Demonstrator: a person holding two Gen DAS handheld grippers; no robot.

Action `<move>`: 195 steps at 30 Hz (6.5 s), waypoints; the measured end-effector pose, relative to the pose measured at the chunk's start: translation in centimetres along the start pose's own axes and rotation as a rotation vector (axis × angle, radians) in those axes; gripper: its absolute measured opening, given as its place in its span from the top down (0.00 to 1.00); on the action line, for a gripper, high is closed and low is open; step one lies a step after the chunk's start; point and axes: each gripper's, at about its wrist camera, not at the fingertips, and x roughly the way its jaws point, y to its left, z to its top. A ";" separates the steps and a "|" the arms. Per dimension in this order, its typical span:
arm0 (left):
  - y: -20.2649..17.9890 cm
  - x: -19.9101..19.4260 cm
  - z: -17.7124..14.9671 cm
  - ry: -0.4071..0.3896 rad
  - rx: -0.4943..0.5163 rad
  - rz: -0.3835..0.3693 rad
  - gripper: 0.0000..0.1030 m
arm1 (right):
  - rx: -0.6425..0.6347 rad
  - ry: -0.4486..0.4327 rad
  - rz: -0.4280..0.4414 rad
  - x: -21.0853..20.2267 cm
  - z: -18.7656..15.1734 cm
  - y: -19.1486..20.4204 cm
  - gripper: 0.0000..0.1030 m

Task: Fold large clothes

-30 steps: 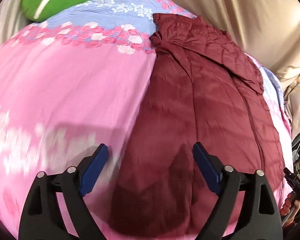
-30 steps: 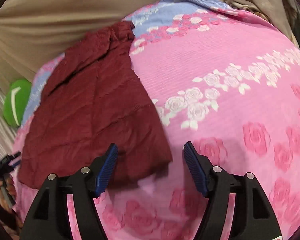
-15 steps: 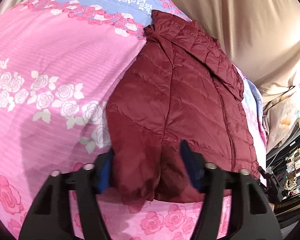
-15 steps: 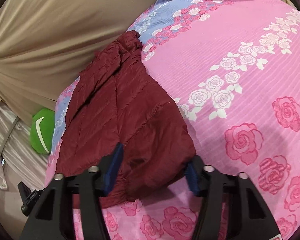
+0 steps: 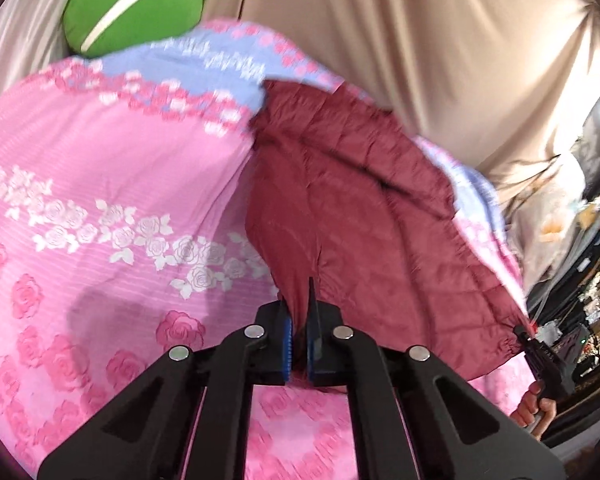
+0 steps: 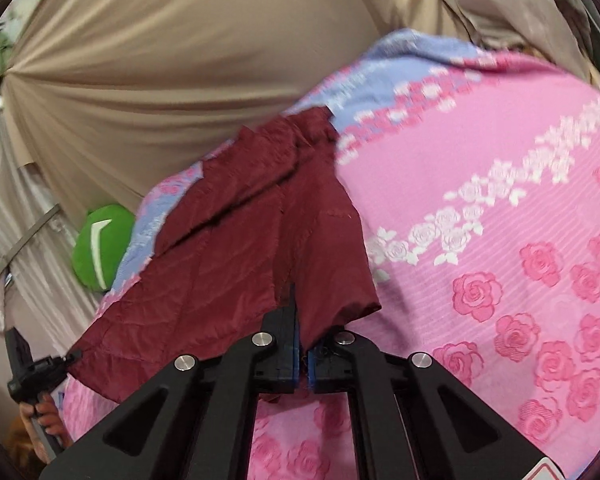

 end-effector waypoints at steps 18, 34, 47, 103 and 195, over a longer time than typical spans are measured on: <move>-6.3 -14.4 5.1 -0.403 0.142 -0.088 0.98 | -0.198 -0.454 0.286 -15.2 5.5 5.9 0.98; -4.2 18.1 17.4 -0.067 0.174 0.298 0.98 | 0.040 -0.083 -0.029 14.7 15.4 -0.1 0.98; 0.6 27.6 15.8 0.062 0.104 0.332 0.95 | 0.078 0.146 -0.217 25.8 13.2 -3.8 0.99; -13.0 30.2 12.1 0.165 0.303 0.278 0.44 | -0.406 0.323 -0.162 29.7 7.5 14.7 0.90; -0.9 8.5 2.7 0.049 0.144 0.329 0.39 | -0.337 0.167 -0.221 12.8 4.9 13.5 0.81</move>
